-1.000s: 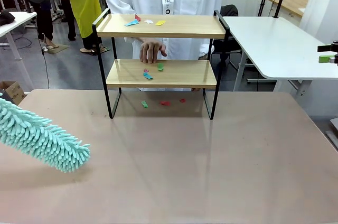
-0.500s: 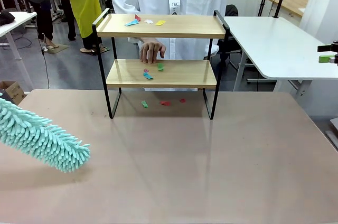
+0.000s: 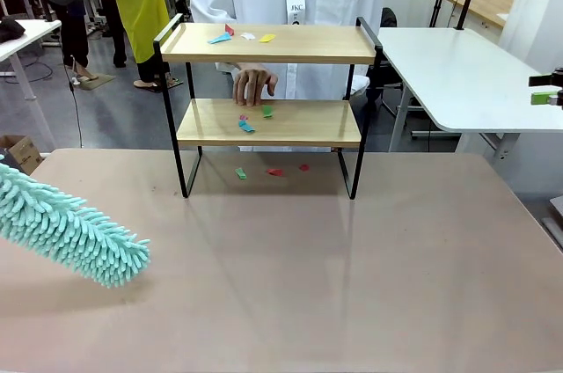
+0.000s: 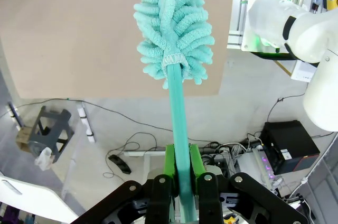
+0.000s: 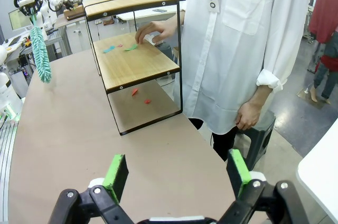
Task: Clean the shelf.
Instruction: Clean the specific section of the Shelf indicated by the human with the Duster.
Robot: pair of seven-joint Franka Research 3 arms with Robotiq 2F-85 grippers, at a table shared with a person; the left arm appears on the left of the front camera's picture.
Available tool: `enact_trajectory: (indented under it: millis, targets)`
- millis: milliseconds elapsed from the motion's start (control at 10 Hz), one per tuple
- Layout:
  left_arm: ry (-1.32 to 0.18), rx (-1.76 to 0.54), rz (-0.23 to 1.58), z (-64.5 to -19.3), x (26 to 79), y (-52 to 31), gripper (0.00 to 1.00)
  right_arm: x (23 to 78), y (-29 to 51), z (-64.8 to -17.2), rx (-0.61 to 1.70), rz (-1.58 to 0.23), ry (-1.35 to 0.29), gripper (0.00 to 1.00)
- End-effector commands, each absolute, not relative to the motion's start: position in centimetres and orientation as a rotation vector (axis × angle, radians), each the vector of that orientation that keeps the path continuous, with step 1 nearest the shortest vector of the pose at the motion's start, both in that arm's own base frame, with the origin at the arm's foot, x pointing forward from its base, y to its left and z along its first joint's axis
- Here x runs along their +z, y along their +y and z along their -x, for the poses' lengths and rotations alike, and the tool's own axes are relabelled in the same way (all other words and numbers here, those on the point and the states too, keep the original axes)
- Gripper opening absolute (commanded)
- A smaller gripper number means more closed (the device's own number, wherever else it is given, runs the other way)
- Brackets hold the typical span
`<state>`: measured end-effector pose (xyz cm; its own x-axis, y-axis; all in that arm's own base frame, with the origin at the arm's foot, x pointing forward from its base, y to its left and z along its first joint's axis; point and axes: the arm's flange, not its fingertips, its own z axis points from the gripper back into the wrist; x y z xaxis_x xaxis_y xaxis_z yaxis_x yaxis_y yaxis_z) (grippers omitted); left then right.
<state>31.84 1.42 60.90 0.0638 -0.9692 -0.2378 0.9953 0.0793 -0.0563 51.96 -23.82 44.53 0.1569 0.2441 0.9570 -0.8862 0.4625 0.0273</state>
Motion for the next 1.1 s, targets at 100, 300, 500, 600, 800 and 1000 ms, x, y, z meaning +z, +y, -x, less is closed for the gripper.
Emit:
enact_trajectory:
  millis: [100,300,500,600,800,1000]
  targets:
    - [0.166,-1.530,-0.039,-31.9,61.1,0.9,0.13,44.7,-23.7,-52.1,0.916,-0.701,-1.129,1.00]
    - [0.047,-1.530,0.151,-31.4,61.2,-0.8,0.13,44.7,-23.7,-52.1,0.916,-0.701,-1.129,1.00]
    - [-0.077,-1.450,0.331,-29.6,61.9,-4.7,0.13,44.7,-23.7,-52.1,0.916,-0.701,-1.129,1.00]
    - [-0.145,-1.342,0.394,-28.5,62.1,-7.0,0.13,44.7,-23.7,-52.1,0.916,-0.701,-1.129,1.00]
    - [-0.219,-1.151,0.417,-26.2,61.7,-12.3,0.13,44.7,-23.7,-52.1,0.916,-0.701,-1.129,1.00]
    - [-0.235,-0.945,0.395,-25.6,60.6,-15.8,0.13,44.7,-23.7,-52.1,0.916,-0.701,-1.129,1.00]
